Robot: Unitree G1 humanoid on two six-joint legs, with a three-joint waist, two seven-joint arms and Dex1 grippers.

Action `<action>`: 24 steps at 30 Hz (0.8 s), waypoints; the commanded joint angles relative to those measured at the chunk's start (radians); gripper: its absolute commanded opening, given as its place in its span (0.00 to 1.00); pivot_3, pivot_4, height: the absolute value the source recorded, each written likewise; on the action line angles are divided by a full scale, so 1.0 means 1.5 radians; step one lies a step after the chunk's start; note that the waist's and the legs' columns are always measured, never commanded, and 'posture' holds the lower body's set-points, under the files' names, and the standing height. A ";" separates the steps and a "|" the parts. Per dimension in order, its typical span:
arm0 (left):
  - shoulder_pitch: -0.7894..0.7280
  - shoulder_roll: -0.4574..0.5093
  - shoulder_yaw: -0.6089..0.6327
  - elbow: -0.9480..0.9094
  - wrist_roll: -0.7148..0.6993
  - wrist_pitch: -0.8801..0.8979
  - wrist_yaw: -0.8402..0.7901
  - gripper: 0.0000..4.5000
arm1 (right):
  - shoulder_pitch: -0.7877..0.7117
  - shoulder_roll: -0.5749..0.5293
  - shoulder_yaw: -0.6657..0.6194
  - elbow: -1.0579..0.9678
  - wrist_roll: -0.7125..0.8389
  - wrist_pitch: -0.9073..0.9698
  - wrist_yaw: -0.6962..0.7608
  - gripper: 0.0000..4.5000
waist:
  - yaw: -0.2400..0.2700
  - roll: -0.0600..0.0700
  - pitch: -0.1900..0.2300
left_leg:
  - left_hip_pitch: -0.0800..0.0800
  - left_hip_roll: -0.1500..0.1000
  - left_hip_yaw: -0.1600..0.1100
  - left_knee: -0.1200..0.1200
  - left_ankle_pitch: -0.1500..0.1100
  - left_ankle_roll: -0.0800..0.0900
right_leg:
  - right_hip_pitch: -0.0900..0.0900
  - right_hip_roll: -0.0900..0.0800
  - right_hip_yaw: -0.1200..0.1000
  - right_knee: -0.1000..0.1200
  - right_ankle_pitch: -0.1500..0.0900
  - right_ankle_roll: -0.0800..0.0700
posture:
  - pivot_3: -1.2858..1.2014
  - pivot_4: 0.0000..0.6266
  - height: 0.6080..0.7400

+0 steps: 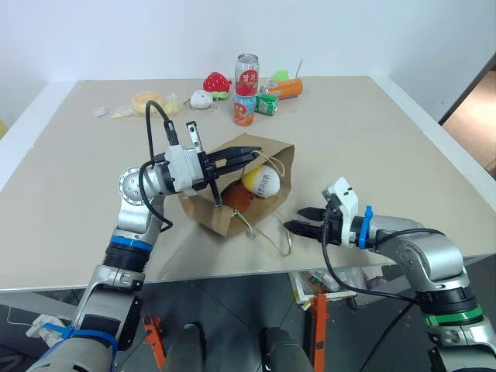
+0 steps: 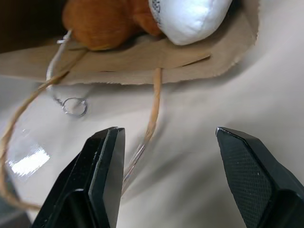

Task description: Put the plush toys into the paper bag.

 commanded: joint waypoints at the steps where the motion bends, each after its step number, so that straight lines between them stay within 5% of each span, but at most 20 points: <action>1: -0.012 0.003 0.009 -0.013 -0.007 -0.012 0.001 0.00 | -0.031 0.024 0.027 0.017 -0.023 -0.024 0.000 0.74 | 0.000 0.000 0.000 | 0.000 0.000 0.000 0.000 0.000 0.000 | 0.000 0.000 0.000 0.000 0.000 0.000 | 0.52 0.24 1.00; 6: -0.009 0.004 0.009 -0.013 -0.006 -0.012 0.002 0.00 | -0.043 0.045 0.031 0.013 -0.007 -0.010 0.012 0.74 | 0.000 0.000 0.000 | 0.000 0.000 0.000 0.000 0.000 0.000 | 0.000 0.000 0.000 0.000 0.000 0.000 | 0.52 0.24 1.00; 11: -0.009 0.003 0.009 -0.012 -0.005 -0.013 0.003 0.00 | -0.038 0.044 0.022 0.003 -0.001 -0.012 0.023 0.39 | 0.000 0.000 0.000 | 0.000 0.000 0.000 0.000 0.000 0.000 | 0.000 0.000 0.000 0.000 0.000 0.000 | 0.52 0.24 1.00; 13: -0.009 0.003 0.009 -0.012 -0.005 -0.013 0.002 0.00 | -0.039 0.043 0.007 0.000 0.010 -0.010 0.031 0.08 | 0.000 0.000 0.000 | 0.000 0.000 0.000 0.000 0.000 0.000 | 0.000 0.000 0.000 0.000 0.000 0.001 | 0.52 0.24 1.00; 15: -0.008 0.004 0.010 -0.012 -0.006 -0.012 0.003 0.00 | -0.038 0.038 -0.006 -0.010 0.026 -0.004 0.039 0.01 | 0.000 0.000 0.000 | 0.000 0.000 0.000 0.000 0.000 0.000 | 0.000 0.000 0.000 0.000 0.000 0.001 | 0.52 0.24 1.00; 24: -0.026 -0.012 0.036 -0.019 -0.043 0.056 0.052 0.00 | -0.050 0.037 -0.070 -0.022 0.084 0.018 0.036 0.01 | 0.000 0.000 0.000 | 0.000 0.000 0.000 0.000 0.000 0.000 | 0.000 0.000 0.000 0.000 0.000 0.001 | 0.52 0.24 1.00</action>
